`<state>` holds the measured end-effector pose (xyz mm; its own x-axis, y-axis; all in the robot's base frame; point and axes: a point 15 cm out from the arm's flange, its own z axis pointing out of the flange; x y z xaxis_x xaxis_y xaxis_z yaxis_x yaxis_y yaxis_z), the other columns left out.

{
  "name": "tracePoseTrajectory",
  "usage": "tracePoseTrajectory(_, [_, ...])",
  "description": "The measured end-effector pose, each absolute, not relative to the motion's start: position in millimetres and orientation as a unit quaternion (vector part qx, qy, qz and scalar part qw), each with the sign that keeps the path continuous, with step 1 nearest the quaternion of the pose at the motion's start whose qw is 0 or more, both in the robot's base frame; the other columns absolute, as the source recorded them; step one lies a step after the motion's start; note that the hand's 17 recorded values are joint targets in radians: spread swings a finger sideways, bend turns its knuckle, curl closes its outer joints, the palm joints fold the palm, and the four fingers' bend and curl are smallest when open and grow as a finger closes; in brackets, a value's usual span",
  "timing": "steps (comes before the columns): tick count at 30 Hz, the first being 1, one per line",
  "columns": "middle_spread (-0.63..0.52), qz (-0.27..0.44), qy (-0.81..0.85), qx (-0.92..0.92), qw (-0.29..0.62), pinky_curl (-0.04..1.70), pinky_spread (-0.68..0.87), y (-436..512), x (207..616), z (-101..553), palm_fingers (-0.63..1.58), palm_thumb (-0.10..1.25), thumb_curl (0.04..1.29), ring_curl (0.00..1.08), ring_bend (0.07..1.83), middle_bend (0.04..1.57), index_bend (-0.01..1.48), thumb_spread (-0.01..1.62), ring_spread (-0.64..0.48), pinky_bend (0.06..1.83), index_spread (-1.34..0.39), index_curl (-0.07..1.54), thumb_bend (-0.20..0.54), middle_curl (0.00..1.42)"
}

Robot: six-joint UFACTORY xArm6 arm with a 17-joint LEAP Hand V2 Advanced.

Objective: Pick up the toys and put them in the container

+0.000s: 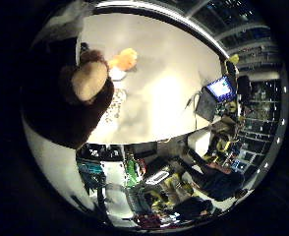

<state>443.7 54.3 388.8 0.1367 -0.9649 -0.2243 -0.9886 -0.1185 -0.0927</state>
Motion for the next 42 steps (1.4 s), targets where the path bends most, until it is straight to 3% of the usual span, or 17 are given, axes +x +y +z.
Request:
tracePoseTrajectory(8, [-0.10,0.039,0.601,-0.783,0.157,1.00,-0.19,168,453,374,1.19,1.04,0.88,0.55,1.45,1.33,1.08,0.48,-0.16,1.14,-0.25,0.74,-0.024,0.60])
tracePoseTrajectory(14, [-0.10,-0.003,0.605,-0.772,0.193,0.96,-0.23,178,478,330,1.16,0.91,0.81,0.54,1.44,1.28,0.98,0.67,-0.16,1.09,-0.26,0.72,-0.044,0.58])
tracePoseTrajectory(16, [-0.14,0.005,0.605,-0.775,0.180,0.87,-0.35,177,471,303,0.96,0.83,0.73,0.51,1.36,1.16,0.72,0.78,-0.19,1.05,-0.31,0.67,-0.043,0.55])
tracePoseTrajectory(18, [-0.18,0.007,0.591,-0.788,0.169,0.84,-0.39,175,469,291,0.49,0.82,0.68,0.48,1.24,0.96,0.56,0.87,-0.22,1.04,-0.40,0.63,-0.029,0.49])
tracePoseTrajectory(19, [-0.17,0.009,0.581,-0.797,0.163,0.87,-0.26,175,467,286,0.09,0.82,0.65,0.46,1.08,0.85,0.63,0.91,-0.17,0.93,-0.44,0.64,-0.025,0.46])
tracePoseTrajectory(22, [-0.11,0.031,0.549,-0.824,0.134,0.71,0.10,173,455,267,-0.10,0.82,0.60,0.28,0.72,0.62,0.57,0.97,0.02,0.75,-0.51,0.51,-0.027,0.36])
tracePoseTrajectory(25, [-0.04,0.049,0.533,-0.837,0.115,0.56,0.38,166,447,256,-0.08,0.81,0.53,0.20,0.51,0.42,0.42,0.99,0.15,0.61,-0.52,0.42,-0.027,0.30])
tracePoseTrajectory(28, [0.00,0.049,0.528,-0.841,0.112,0.49,0.45,154,449,253,-0.04,0.80,0.50,0.18,0.42,0.29,0.32,0.98,0.19,0.55,-0.52,0.37,-0.028,0.28])
tracePoseTrajectory(36, [0.00,0.015,0.537,-0.837,0.105,0.39,0.47,98,458,273,0.06,0.79,0.44,0.18,0.30,0.22,0.21,0.98,0.20,0.42,-0.51,0.34,-0.026,0.29])
tracePoseTrajectory(42, [0.00,-0.028,0.559,-0.828,0.033,0.35,0.44,3,450,280,0.10,0.79,0.42,0.20,0.25,0.19,0.18,0.98,0.18,0.36,-0.49,0.33,-0.026,0.30])
